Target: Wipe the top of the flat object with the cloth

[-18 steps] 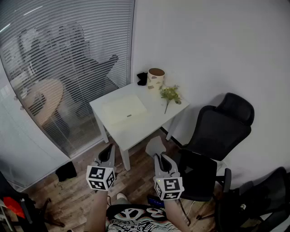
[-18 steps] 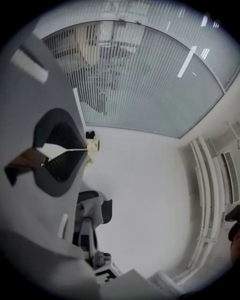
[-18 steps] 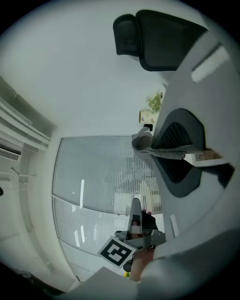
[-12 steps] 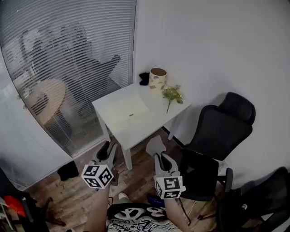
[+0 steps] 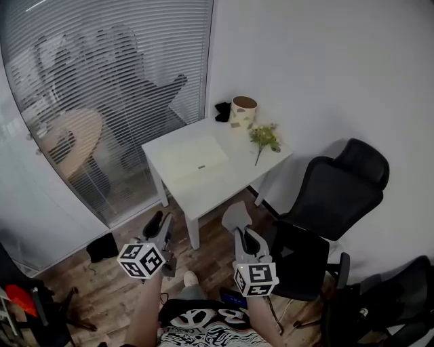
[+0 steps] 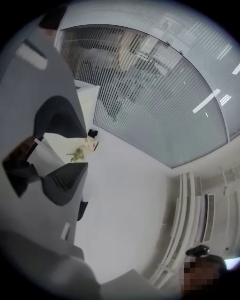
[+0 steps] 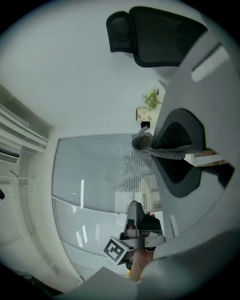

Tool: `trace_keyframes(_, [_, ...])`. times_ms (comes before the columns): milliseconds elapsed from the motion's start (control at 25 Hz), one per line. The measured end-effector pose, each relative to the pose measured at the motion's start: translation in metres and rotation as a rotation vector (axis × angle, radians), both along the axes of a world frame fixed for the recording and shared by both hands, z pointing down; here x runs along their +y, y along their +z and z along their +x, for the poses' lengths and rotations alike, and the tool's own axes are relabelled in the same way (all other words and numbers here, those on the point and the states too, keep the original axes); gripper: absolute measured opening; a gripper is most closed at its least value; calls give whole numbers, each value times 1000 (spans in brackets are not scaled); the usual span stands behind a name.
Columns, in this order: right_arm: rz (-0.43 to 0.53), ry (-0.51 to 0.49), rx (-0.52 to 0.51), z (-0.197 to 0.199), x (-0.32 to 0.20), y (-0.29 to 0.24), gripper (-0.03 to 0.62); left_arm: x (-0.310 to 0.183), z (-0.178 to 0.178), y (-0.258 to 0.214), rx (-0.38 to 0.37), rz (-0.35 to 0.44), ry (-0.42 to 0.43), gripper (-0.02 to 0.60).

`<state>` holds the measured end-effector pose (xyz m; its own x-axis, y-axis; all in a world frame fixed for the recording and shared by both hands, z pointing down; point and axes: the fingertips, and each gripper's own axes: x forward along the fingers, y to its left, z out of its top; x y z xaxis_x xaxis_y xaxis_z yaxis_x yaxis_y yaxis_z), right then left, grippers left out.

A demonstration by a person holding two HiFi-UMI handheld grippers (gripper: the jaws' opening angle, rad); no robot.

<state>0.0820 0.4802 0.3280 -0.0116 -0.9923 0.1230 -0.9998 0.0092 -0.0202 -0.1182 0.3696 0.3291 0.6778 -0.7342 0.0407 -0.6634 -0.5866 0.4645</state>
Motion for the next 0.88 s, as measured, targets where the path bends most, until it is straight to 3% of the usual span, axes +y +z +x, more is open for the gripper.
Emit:
trace_keyframes(120, [-14, -1, 4, 7, -15, 6, 17, -18, 0, 6, 68, -36, -21, 172])
trace_keyframes(400, [-46, -20, 5, 20, -82, 25, 17, -81, 28, 31, -8, -45, 25, 173])
trace_keyframes(560, [-73, -16, 7, 39, -148, 40, 17, -149, 47, 46, -12, -68, 29, 173])
trace_keyframes(880, [-127, 7, -1, 64, -279, 52, 17, -281, 60, 71, -105, -107, 35, 173])
